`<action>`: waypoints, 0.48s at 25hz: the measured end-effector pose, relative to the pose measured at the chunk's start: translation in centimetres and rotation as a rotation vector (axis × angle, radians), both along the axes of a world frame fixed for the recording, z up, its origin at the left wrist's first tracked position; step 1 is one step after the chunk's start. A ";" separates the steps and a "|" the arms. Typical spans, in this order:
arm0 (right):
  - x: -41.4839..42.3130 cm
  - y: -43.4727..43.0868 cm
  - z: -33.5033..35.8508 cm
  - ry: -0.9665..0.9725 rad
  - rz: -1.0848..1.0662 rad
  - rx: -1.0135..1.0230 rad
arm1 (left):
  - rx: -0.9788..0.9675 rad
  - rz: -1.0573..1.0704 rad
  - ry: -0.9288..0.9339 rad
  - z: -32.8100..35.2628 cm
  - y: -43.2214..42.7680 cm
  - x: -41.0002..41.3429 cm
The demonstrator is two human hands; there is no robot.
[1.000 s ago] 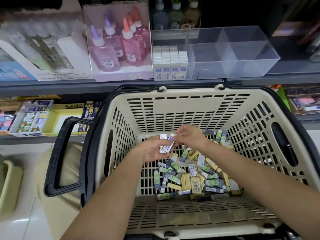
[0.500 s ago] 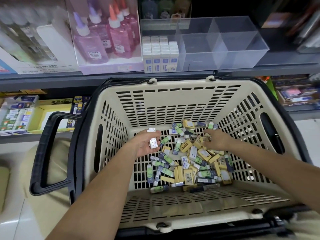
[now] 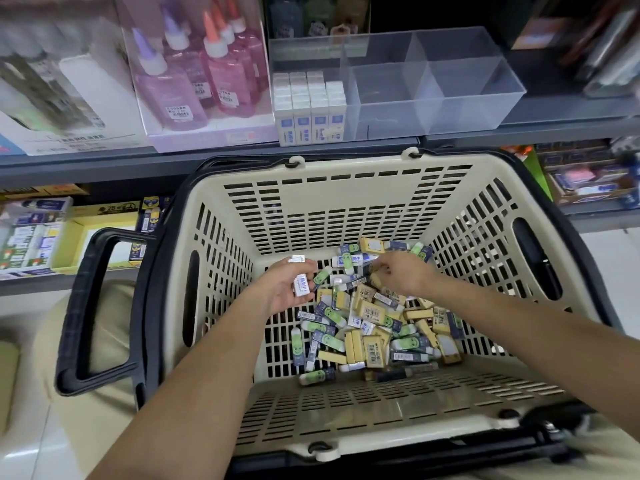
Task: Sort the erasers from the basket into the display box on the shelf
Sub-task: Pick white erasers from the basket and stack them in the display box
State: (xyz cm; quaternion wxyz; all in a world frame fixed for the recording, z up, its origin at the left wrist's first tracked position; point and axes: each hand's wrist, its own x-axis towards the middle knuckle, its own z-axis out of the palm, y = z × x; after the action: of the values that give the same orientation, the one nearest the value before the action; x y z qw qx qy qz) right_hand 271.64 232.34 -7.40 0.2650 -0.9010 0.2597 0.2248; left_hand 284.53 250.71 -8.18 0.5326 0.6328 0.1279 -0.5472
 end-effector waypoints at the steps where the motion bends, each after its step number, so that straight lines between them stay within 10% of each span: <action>1: 0.5 0.4 -0.4 0.056 0.057 -0.075 | 0.001 0.006 -0.001 0.0 0.0 0.0; 7: 2.7 4.3 -1.8 -0.014 0.198 0.057 | -0.038 -0.007 0.000 0.1 -0.3 -0.1; 12: 3.1 3.4 -2.5 0.081 0.289 -0.400 | -0.039 0.014 0.003 0.0 -0.1 0.2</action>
State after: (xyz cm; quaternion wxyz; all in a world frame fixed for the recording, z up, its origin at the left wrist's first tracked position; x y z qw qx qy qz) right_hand 274.72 235.74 -9.89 0.0360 -0.9535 0.1779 0.2405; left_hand 284.69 250.61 -8.16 0.5487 0.6206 0.1222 -0.5467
